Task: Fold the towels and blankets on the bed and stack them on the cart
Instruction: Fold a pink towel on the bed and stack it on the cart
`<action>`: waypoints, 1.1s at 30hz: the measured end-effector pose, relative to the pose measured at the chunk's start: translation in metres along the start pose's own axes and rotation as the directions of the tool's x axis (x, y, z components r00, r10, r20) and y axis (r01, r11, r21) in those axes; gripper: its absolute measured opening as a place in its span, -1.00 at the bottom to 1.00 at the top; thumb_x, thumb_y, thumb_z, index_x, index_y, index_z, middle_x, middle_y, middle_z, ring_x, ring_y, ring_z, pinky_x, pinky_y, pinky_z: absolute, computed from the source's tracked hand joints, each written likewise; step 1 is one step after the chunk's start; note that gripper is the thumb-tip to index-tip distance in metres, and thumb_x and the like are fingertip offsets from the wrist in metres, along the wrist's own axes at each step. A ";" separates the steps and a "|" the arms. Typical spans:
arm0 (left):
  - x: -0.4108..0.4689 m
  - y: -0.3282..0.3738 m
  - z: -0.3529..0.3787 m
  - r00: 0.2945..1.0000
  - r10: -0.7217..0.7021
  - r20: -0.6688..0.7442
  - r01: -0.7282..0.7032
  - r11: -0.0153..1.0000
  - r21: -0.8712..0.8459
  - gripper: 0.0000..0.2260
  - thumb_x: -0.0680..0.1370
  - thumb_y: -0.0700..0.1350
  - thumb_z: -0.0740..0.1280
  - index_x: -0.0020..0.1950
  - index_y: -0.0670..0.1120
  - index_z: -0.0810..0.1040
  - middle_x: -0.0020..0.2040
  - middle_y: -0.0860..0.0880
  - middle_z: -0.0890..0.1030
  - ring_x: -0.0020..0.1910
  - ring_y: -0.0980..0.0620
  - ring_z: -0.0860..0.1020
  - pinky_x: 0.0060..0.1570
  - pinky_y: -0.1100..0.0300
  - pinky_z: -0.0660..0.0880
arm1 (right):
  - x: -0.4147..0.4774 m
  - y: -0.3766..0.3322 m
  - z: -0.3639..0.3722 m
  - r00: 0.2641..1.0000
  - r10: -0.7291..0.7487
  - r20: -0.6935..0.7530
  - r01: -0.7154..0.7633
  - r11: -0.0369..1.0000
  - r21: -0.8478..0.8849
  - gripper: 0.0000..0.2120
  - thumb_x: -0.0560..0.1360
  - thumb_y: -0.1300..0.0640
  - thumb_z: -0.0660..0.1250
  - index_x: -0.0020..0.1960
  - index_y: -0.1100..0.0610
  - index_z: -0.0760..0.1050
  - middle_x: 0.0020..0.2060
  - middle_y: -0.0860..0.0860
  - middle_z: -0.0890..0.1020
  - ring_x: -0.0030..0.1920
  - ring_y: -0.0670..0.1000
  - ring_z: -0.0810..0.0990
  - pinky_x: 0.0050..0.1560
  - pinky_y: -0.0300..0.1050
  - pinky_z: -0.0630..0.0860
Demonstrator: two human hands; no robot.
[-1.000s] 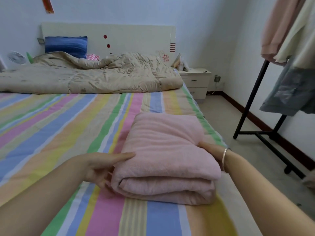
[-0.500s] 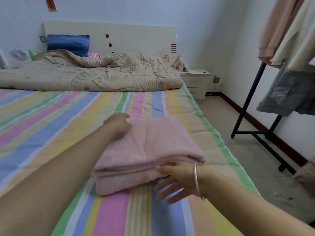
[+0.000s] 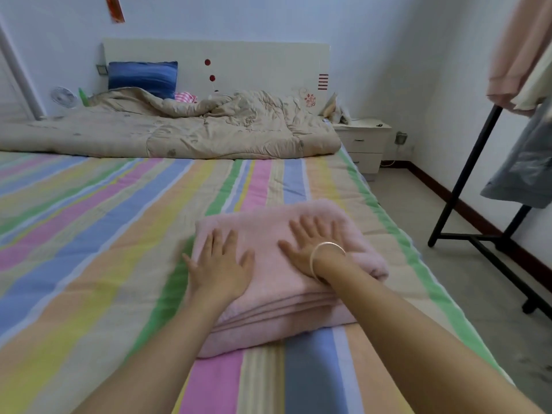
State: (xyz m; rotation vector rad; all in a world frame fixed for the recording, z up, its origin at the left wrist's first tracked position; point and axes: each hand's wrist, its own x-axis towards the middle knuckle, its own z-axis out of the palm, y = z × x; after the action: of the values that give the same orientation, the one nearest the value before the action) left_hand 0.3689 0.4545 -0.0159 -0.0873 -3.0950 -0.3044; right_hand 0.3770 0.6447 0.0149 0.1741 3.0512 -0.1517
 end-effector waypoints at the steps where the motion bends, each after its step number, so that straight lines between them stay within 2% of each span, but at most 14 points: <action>1: -0.001 -0.001 0.005 1.000 -0.016 -0.003 0.016 1.000 -0.026 -0.41 0.59 0.30 -0.12 0.59 0.14 -0.13 0.60 0.05 -0.18 0.57 0.06 -0.16 0.43 -0.35 -0.14 | 0.004 0.016 0.006 0.994 0.108 0.012 -0.108 0.994 0.003 -0.28 0.49 -0.43 -0.21 0.56 -0.15 -0.18 0.55 -0.10 -0.20 0.54 0.12 -0.26 0.44 0.27 -0.32; 3: -0.004 0.005 0.012 0.999 -0.026 -0.047 0.023 0.997 -0.075 -0.41 0.59 0.30 -0.10 0.58 0.15 -0.13 0.60 0.05 -0.19 0.57 0.07 -0.17 0.42 -0.38 -0.14 | 0.009 0.041 0.009 0.960 0.262 0.101 -0.273 0.954 0.122 -0.19 0.43 -0.51 -0.19 0.56 -0.15 -0.22 0.55 -0.12 -0.19 0.55 0.17 -0.17 0.45 0.30 -0.24; 6: -0.012 0.013 0.020 0.967 -0.045 -0.252 -0.014 0.974 -0.227 -0.46 0.62 0.17 -0.01 0.59 0.05 0.04 0.61 -0.03 -0.07 0.58 0.01 -0.09 0.46 -0.26 -0.05 | 0.009 0.059 0.013 0.936 0.262 0.234 -0.337 0.858 0.387 -0.08 0.38 -0.55 -0.02 0.57 -0.11 -0.19 0.57 -0.02 -0.10 0.53 0.18 0.04 0.49 0.21 0.01; 8: -0.011 0.006 0.020 0.916 -0.194 -0.351 0.024 0.900 -0.436 -0.47 0.59 -0.01 0.14 0.56 -0.07 0.16 0.59 -0.13 0.06 0.55 -0.10 0.07 0.46 -0.09 0.12 | 0.008 0.062 0.016 0.931 0.290 0.221 -0.361 0.818 0.447 0.01 0.30 -0.59 0.07 0.57 -0.09 -0.12 0.55 0.06 0.08 0.49 0.21 0.19 0.45 0.17 0.17; 9: -0.009 -0.001 0.018 0.911 -0.290 -0.294 0.085 0.827 -0.556 -0.43 0.54 -0.08 0.22 0.55 -0.09 0.17 0.57 -0.16 0.14 0.51 -0.15 0.18 0.41 -0.05 0.23 | 0.007 0.062 0.016 0.925 0.306 0.226 -0.380 0.785 0.490 0.07 0.26 -0.59 0.12 0.57 -0.06 -0.08 0.52 0.09 0.16 0.45 0.21 0.25 0.42 0.15 0.23; 11: 0.001 -0.018 0.011 0.921 -0.388 -0.014 0.247 0.615 -0.749 -0.31 0.42 -0.07 0.35 0.51 -0.10 0.19 0.44 -0.17 0.36 0.32 -0.19 0.43 0.25 -0.03 0.43 | 0.004 0.063 0.009 0.913 0.321 0.251 -0.408 0.715 0.568 0.11 0.23 -0.55 0.26 0.56 0.03 0.04 0.48 0.10 0.26 0.40 0.20 0.33 0.39 0.08 0.29; 14: 0.012 -0.047 0.000 0.851 -0.254 0.459 0.512 0.209 -0.833 -0.19 0.21 0.07 0.59 0.36 -0.22 0.42 0.19 -0.20 0.59 0.09 -0.17 0.61 0.11 -0.06 0.56 | -0.003 0.069 -0.008 0.876 0.323 0.357 -0.475 0.704 0.529 0.13 0.17 -0.54 0.33 0.54 0.05 0.13 0.46 0.09 0.28 0.38 0.19 0.35 0.37 0.04 0.30; 15: 0.010 -0.055 -0.001 0.831 -0.175 0.527 0.554 0.193 -0.810 -0.23 0.19 0.14 0.61 0.29 -0.19 0.52 0.11 -0.19 0.64 0.04 -0.15 0.64 0.09 -0.04 0.57 | -0.004 0.070 -0.010 0.860 0.324 0.395 -0.499 0.697 0.515 0.17 0.14 -0.55 0.34 0.54 0.07 0.13 0.46 0.09 0.28 0.38 0.20 0.35 0.38 0.06 0.29; 18: 0.004 -0.063 -0.008 0.821 -0.044 0.569 0.554 0.303 -0.776 -0.45 0.36 0.21 0.51 0.19 -0.12 0.60 0.05 -0.17 0.68 0.04 -0.11 0.64 0.05 0.07 0.56 | -0.015 0.059 -0.012 0.813 0.354 0.461 -0.570 0.643 0.511 0.11 0.26 -0.49 0.31 0.53 0.21 0.11 0.45 0.18 0.29 0.38 0.22 0.36 0.29 0.03 0.30; 22: 0.004 -0.078 -0.036 0.843 0.061 0.534 0.496 0.294 -0.817 -0.41 0.27 0.14 0.53 0.21 -0.12 0.61 0.02 -0.18 0.69 0.04 -0.13 0.66 0.11 0.03 0.54 | -0.041 0.031 -0.013 0.856 0.363 0.369 -0.515 0.666 0.539 0.04 0.30 -0.46 0.32 0.50 0.24 0.20 0.41 0.20 0.36 0.34 0.20 0.41 0.20 -0.02 0.34; 25: -0.019 -0.119 -0.065 0.884 0.017 0.467 0.436 0.330 -0.837 -0.32 0.11 0.17 0.53 0.17 -0.08 0.63 0.01 -0.16 0.70 0.03 -0.13 0.66 0.21 -0.07 0.51 | -0.064 -0.008 -0.015 0.889 0.288 0.357 -0.454 0.666 0.592 0.01 0.29 -0.45 0.35 0.48 0.22 0.25 0.40 0.15 0.38 0.32 0.18 0.43 0.24 -0.04 0.35; 28: -0.050 -0.183 -0.087 0.899 -0.044 0.435 0.424 0.335 -0.842 -0.29 0.04 0.16 0.50 0.16 -0.07 0.62 0.01 -0.17 0.69 0.04 -0.14 0.64 0.25 -0.08 0.47 | -0.078 -0.059 -0.011 0.886 0.164 0.435 -0.442 0.589 0.677 -0.01 0.13 -0.46 0.45 0.35 0.15 0.42 0.20 0.10 0.58 0.14 0.13 0.57 0.21 -0.07 0.44; 30: -0.080 -0.243 -0.102 0.885 -0.073 0.460 0.462 0.267 -0.846 -0.32 0.09 0.15 0.51 0.16 -0.08 0.63 0.03 -0.21 0.68 0.06 -0.16 0.63 0.23 -0.06 0.45 | -0.088 -0.108 -0.007 0.865 0.041 0.499 -0.444 0.523 0.728 -0.07 0.02 -0.41 0.51 0.23 0.12 0.53 0.02 0.09 0.68 0.04 0.11 0.65 0.22 -0.01 0.50; 33: -0.123 -0.313 -0.116 0.885 -0.219 0.411 0.459 0.255 -0.851 -0.58 0.35 0.06 0.50 0.13 -0.11 0.64 -0.13 -0.15 0.71 -0.09 -0.08 0.66 0.04 0.02 0.51 | -0.100 -0.178 0.003 0.853 -0.132 0.505 -0.398 0.462 0.792 -0.15 0.02 -0.32 0.56 0.17 0.15 0.59 -0.01 0.16 0.69 0.07 0.15 0.66 0.26 0.07 0.49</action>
State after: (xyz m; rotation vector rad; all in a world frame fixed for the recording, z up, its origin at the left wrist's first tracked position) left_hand 0.4763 0.1189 0.0325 0.5956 -2.5137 -2.2125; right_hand 0.4557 0.4572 0.0378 0.3667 2.0836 -1.5174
